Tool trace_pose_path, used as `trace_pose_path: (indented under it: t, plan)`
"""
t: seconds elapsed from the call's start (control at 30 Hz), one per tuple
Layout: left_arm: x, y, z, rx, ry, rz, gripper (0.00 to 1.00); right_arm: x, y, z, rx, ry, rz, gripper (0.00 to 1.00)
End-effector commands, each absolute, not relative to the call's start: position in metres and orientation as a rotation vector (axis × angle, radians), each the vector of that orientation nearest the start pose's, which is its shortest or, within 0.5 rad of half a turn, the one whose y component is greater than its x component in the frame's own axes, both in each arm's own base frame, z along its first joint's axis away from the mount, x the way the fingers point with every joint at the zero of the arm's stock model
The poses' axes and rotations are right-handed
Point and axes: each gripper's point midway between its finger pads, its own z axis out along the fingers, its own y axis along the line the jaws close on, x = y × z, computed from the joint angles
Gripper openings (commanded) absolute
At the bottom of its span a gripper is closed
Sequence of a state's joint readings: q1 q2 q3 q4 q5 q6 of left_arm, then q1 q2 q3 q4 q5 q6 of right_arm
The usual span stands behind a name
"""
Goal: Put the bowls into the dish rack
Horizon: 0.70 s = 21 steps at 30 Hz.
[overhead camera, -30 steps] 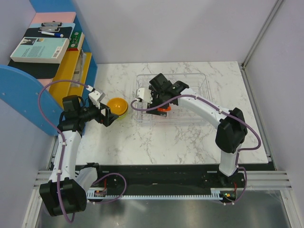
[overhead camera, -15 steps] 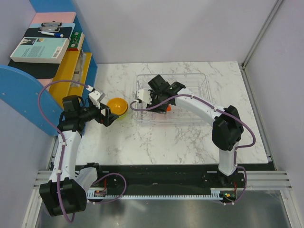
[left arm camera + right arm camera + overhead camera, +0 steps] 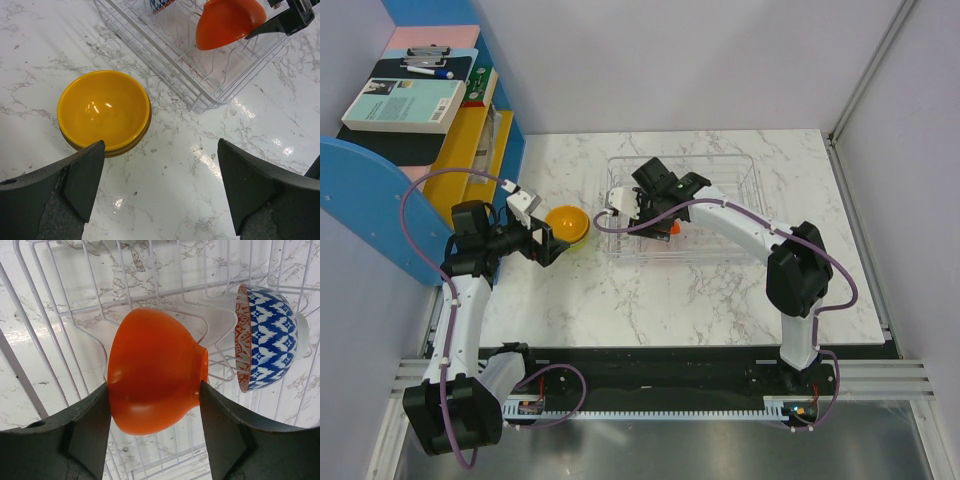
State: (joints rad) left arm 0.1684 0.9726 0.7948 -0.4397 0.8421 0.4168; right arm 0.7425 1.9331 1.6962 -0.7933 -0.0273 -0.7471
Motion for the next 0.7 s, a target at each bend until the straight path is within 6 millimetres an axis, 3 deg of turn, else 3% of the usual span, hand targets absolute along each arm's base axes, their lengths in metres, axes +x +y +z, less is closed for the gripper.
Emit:
trace_pose_path:
  t: [0.0,0.53,0.67]
  plan:
    - [0.284,-0.074,0.204,0.730,1.838,-0.535,1.00,0.355,0.299,0.100,-1.778,1.991,0.112,0.42]
    - [0.283,-0.074,0.205,0.730,1.835,-0.535,1.00,0.360,0.288,0.068,-1.769,2.092,0.178,0.41]
    - [0.283,-0.074,0.205,0.734,1.834,-0.535,1.00,0.364,0.287,0.077,-1.740,2.084,0.162,0.47]
